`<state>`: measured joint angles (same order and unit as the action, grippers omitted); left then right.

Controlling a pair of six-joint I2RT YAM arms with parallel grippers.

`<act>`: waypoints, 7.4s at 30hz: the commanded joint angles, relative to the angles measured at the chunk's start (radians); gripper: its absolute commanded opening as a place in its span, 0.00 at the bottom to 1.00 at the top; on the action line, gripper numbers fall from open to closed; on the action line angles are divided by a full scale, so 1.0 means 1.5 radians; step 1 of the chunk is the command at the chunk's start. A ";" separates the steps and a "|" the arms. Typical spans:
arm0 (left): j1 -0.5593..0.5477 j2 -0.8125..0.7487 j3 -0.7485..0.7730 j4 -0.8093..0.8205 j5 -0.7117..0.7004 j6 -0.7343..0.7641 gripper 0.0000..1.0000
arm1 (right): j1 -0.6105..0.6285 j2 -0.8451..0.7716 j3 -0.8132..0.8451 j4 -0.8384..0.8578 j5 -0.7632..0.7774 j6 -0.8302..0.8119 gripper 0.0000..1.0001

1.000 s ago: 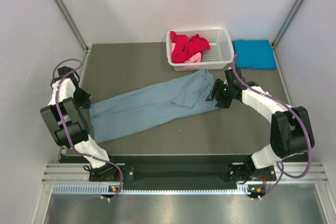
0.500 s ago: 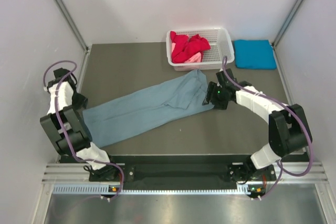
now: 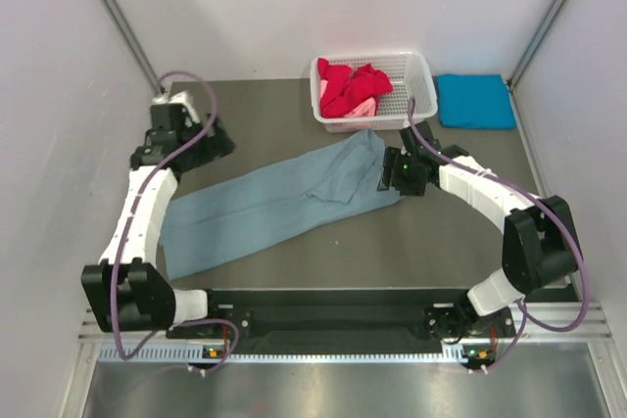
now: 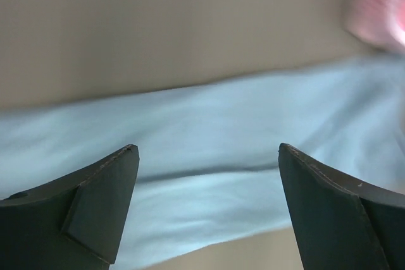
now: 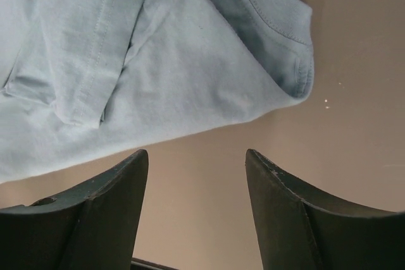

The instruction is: Fold and stack the t-shirts

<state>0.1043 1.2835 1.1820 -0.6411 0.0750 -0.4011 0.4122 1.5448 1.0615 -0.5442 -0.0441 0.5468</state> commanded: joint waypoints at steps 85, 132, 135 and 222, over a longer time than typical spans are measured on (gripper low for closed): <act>-0.326 0.577 0.260 0.091 -0.020 0.414 0.00 | -0.071 -0.166 -0.107 0.000 -0.041 -0.025 0.64; -0.065 0.565 0.485 0.061 -0.091 0.119 0.61 | 0.165 0.455 0.496 0.232 -0.069 0.123 0.61; -0.087 0.477 0.444 0.028 -0.117 0.115 0.62 | 0.190 0.506 0.559 0.212 0.025 0.112 0.59; -0.118 -0.231 0.213 -0.305 -0.004 -0.064 0.58 | 0.537 0.640 0.574 0.327 -0.031 0.540 0.39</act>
<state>-0.0711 0.9386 1.4574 -1.0786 0.0635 -0.5201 1.1961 2.4783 1.8587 0.0181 -0.1513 1.3338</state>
